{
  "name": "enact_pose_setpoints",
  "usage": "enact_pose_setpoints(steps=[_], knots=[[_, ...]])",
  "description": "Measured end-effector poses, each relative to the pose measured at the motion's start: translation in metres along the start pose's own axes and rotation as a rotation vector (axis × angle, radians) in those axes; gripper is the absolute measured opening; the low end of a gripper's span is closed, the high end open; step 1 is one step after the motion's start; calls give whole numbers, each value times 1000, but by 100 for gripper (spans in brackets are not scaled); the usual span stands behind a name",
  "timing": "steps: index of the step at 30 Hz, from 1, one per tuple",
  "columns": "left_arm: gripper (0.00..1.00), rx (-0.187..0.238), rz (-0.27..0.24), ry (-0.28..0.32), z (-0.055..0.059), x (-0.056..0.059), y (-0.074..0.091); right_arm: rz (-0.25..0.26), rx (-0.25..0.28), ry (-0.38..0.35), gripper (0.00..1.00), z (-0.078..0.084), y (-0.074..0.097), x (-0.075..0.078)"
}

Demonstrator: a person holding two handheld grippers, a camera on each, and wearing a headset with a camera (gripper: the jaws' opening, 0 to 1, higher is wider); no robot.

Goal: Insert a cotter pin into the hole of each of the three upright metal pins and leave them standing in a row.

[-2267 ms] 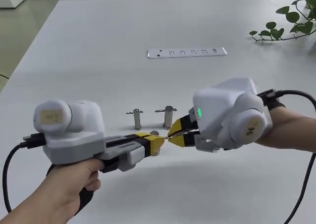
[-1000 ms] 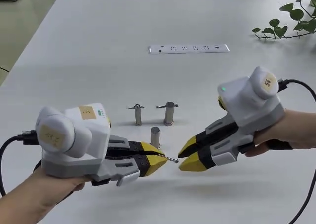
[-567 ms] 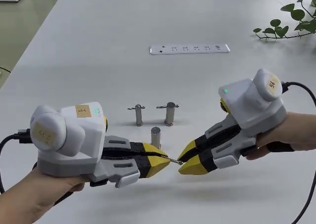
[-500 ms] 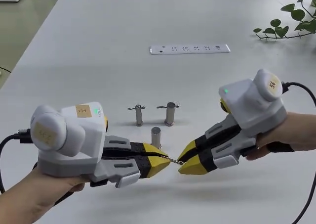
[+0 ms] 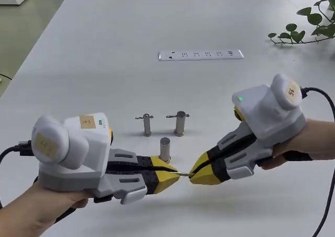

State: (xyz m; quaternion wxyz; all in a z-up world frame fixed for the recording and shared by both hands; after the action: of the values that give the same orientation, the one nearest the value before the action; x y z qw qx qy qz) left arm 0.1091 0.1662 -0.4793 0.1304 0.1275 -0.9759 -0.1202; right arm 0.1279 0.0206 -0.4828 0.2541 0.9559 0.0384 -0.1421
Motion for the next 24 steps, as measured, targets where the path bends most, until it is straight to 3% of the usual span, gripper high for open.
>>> enact_pose_setpoints(steps=[10, 19, 24], knots=[[0, -14, -1, -6, 3, 1, -2, 4, -60, 77, 0, 0, -1, -1], [1, -22, -34, -29, 4, 0, -3, 35, -100, 169, 0, 0, 0, 3], [10, -12, -62, -41, 5, -2, -5, 47, -117, 192, 0, 1, 0, 6]])
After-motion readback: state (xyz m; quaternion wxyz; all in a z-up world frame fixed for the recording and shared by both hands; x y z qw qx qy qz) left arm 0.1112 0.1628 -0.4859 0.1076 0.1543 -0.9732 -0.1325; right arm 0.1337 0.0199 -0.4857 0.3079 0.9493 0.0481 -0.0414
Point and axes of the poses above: the centre of the closed fingertips' face, and the gripper's own axes: y roughly backward along the fingers, x roughly to its right, z roughly out of its underside, the point moved 8 cm from there along y, roughly backward along the fingers, and after that the axes turned 8 degrees about x, right-handed, at the moved point
